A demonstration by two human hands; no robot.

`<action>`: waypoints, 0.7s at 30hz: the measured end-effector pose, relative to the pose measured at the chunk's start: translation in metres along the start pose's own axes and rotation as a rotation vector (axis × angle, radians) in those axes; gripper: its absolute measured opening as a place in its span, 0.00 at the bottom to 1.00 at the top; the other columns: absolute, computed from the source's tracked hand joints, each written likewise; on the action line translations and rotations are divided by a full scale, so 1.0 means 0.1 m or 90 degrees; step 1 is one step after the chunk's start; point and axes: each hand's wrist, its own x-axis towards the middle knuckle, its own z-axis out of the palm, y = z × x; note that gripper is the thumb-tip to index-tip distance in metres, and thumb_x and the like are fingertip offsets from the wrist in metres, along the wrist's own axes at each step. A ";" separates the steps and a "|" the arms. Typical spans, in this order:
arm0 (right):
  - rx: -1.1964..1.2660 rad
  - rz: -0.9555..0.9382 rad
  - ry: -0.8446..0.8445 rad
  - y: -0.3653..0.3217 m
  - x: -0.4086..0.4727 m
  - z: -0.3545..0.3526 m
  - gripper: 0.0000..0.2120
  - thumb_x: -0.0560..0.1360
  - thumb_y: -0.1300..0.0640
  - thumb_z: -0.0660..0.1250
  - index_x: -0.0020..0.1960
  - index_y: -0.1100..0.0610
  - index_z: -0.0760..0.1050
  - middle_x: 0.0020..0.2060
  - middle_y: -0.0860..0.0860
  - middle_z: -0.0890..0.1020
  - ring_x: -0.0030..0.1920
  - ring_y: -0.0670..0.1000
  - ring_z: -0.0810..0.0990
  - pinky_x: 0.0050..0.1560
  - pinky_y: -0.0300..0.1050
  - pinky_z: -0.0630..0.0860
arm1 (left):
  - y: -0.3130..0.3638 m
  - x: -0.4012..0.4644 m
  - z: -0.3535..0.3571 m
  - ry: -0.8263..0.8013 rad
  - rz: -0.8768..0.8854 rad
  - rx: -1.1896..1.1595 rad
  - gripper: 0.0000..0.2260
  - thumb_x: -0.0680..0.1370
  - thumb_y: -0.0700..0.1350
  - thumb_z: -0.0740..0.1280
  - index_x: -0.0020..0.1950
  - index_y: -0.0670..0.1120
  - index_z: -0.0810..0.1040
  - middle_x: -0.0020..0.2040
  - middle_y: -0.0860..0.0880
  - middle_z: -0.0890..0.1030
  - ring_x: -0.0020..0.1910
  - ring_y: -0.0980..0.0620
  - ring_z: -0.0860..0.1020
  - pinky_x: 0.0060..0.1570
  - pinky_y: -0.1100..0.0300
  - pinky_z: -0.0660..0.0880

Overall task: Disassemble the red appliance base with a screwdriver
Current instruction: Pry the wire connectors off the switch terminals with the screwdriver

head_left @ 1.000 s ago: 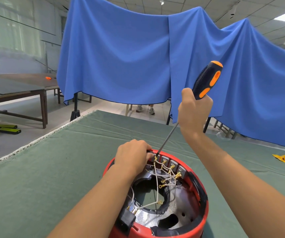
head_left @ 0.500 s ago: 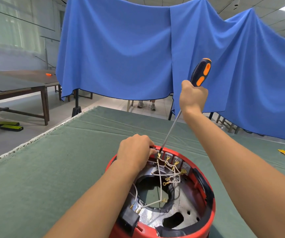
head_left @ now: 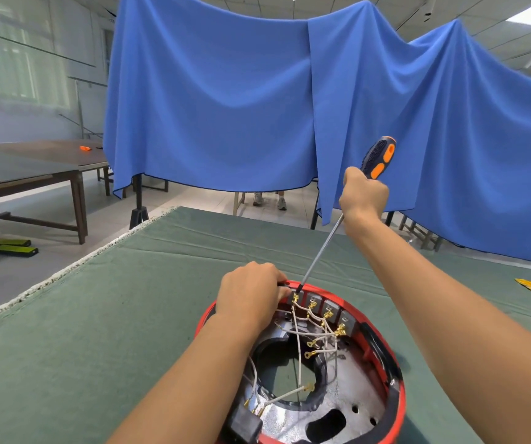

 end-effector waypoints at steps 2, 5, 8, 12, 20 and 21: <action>0.034 -0.024 -0.006 -0.03 -0.03 -0.05 0.14 0.68 0.59 0.62 0.30 0.54 0.58 0.22 0.46 0.62 0.26 0.50 0.60 0.29 0.43 0.59 | 0.00 0.01 0.00 0.001 -0.002 0.002 0.10 0.79 0.55 0.61 0.51 0.53 0.80 0.47 0.50 0.82 0.50 0.46 0.78 0.39 0.58 0.66; 0.072 -0.077 -0.010 -0.06 -0.13 -0.12 0.15 0.68 0.59 0.62 0.29 0.54 0.56 0.21 0.46 0.60 0.26 0.50 0.60 0.28 0.42 0.58 | 0.02 0.00 -0.01 -0.002 -0.006 0.002 0.10 0.79 0.55 0.61 0.52 0.53 0.80 0.48 0.50 0.82 0.51 0.47 0.78 0.40 0.58 0.67; 0.089 -0.122 -0.024 -0.08 -0.22 -0.15 0.17 0.69 0.61 0.62 0.29 0.54 0.55 0.20 0.45 0.59 0.26 0.50 0.58 0.27 0.42 0.57 | 0.04 -0.02 -0.03 -0.005 -0.010 0.003 0.10 0.79 0.54 0.61 0.52 0.53 0.80 0.49 0.50 0.82 0.51 0.47 0.78 0.40 0.57 0.67; 0.073 -0.164 -0.055 -0.14 -0.32 -0.16 0.18 0.70 0.62 0.61 0.30 0.54 0.53 0.21 0.46 0.57 0.25 0.49 0.56 0.27 0.41 0.55 | 0.06 -0.08 -0.05 -0.007 -0.011 0.005 0.10 0.79 0.54 0.61 0.50 0.52 0.80 0.47 0.49 0.82 0.50 0.46 0.78 0.39 0.58 0.67; 0.035 -0.215 -0.101 -0.22 -0.46 -0.06 0.19 0.69 0.62 0.61 0.29 0.53 0.52 0.18 0.43 0.55 0.21 0.46 0.54 0.27 0.41 0.54 | 0.07 -0.13 -0.09 -0.010 -0.016 0.008 0.10 0.79 0.55 0.61 0.49 0.54 0.80 0.48 0.49 0.82 0.51 0.46 0.77 0.39 0.58 0.65; 0.015 -0.204 -0.098 -0.22 -0.45 -0.05 0.19 0.70 0.62 0.61 0.28 0.53 0.52 0.18 0.43 0.55 0.20 0.46 0.54 0.27 0.41 0.54 | 0.07 -0.13 -0.09 -0.010 -0.016 0.006 0.09 0.79 0.55 0.62 0.48 0.54 0.80 0.47 0.49 0.82 0.51 0.45 0.77 0.39 0.58 0.65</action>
